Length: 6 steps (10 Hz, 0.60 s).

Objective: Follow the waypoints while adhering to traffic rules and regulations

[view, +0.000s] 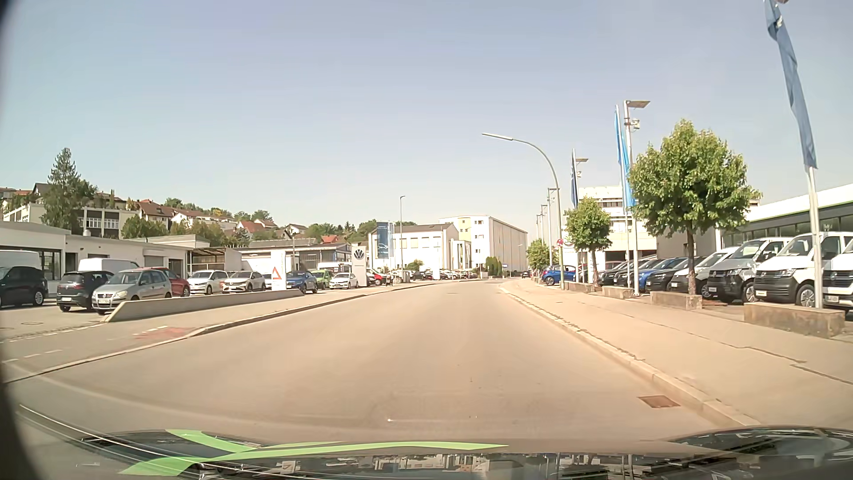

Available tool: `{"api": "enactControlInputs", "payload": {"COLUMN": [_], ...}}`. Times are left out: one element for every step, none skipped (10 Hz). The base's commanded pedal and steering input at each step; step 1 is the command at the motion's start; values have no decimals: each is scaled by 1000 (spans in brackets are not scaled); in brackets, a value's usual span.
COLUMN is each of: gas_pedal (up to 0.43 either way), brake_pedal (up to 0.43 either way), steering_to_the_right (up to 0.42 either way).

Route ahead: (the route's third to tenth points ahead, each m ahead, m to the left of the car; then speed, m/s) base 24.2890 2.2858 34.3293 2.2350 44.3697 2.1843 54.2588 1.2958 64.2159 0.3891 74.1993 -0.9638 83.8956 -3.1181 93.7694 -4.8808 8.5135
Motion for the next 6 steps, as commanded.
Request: {"api": "enactControlInputs", "payload": {"gas_pedal": [189,189,189,189,189,189], "brake_pedal": [0,0,0,0,0,0], "steering_to_the_right": [-7,-7,-7,-7,-7,-7]}}
